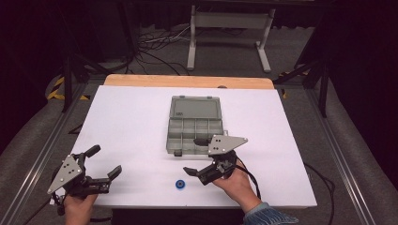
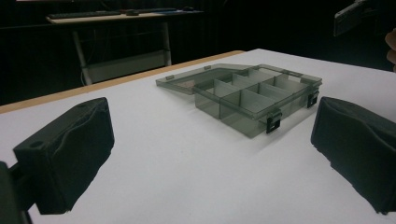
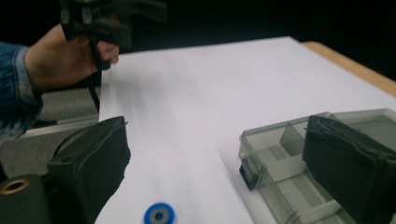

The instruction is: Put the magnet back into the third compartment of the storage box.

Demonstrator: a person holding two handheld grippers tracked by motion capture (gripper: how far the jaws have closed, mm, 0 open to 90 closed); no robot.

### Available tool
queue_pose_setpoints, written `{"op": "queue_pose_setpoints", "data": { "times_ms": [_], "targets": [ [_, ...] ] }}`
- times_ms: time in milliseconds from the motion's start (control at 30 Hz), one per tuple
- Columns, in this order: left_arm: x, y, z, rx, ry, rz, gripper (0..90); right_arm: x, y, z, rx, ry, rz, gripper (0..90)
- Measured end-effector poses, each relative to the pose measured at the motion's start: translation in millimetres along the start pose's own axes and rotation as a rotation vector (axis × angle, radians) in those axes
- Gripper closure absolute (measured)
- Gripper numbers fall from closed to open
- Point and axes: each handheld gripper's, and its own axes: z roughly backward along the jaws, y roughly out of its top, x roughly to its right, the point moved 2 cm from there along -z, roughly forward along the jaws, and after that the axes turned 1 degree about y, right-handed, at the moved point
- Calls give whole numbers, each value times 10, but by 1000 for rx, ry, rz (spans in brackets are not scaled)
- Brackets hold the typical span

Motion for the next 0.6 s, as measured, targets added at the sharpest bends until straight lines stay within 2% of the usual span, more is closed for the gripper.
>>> {"op": "queue_pose_setpoints", "data": {
  "times_ms": [333,433,500,600],
  "targets": [
    [2,4,-3,-5,-4,-4,1,-56,200,-57,-202,-10,66,95],
    [4,5,-2,-8,-9,-5,1,-43,234,-93,-259,25,51,101],
    [4,6,-2,-6,-8,-3,1,-20,244,-115,-276,73,22,102],
    [1,6,-1,-6,-8,-2,1,-2,249,-144,-309,92,8,130]
  ]
}}
